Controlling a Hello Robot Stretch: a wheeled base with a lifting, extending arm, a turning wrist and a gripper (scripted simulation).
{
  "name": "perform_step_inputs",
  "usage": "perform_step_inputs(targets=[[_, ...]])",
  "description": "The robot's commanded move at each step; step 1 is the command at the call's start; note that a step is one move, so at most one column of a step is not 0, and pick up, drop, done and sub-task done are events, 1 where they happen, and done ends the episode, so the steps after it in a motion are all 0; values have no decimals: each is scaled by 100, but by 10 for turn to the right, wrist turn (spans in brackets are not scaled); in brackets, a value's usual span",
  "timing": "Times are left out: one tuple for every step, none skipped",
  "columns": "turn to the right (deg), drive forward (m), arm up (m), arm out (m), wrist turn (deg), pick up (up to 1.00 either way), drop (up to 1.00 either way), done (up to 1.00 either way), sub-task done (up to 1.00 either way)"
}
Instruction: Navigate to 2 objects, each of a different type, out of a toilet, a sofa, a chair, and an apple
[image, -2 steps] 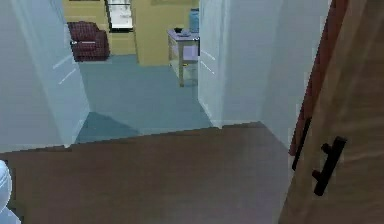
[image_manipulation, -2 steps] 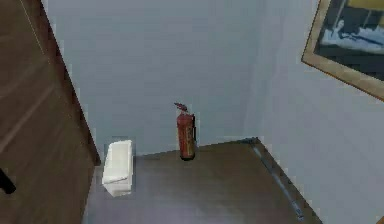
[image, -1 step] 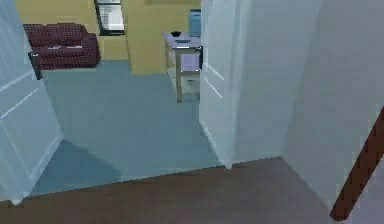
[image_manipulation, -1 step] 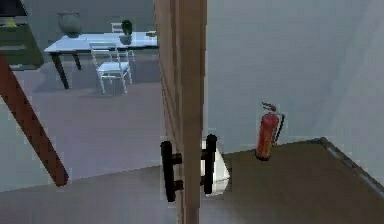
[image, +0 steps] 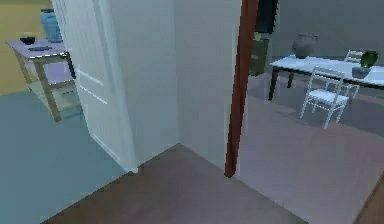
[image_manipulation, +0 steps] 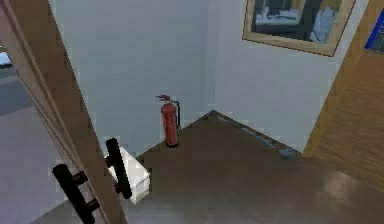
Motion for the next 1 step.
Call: perform_step_inputs(targets=[[0, 40, 0, 0, 0, 0, 0, 0, 0]])
